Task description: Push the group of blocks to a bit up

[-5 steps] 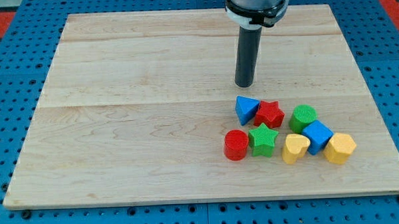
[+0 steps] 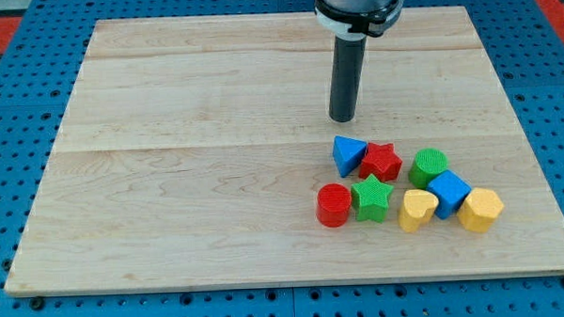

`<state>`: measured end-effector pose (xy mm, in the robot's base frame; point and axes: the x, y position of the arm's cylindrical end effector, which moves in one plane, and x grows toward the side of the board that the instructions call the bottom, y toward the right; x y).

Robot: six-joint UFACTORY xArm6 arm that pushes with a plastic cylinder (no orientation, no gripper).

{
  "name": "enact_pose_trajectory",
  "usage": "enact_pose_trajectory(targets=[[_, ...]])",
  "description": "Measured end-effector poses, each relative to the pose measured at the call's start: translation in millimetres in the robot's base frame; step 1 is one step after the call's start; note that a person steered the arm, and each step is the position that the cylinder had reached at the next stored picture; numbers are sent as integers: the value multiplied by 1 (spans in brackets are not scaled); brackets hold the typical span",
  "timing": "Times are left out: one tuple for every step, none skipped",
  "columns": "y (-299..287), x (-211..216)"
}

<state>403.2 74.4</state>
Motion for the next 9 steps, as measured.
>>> enact_pose_trajectory(targets=[[83, 1], [181, 57], [192, 130], [164, 139], [130, 141], [214, 143], [152, 176], [130, 213], [96, 179]])
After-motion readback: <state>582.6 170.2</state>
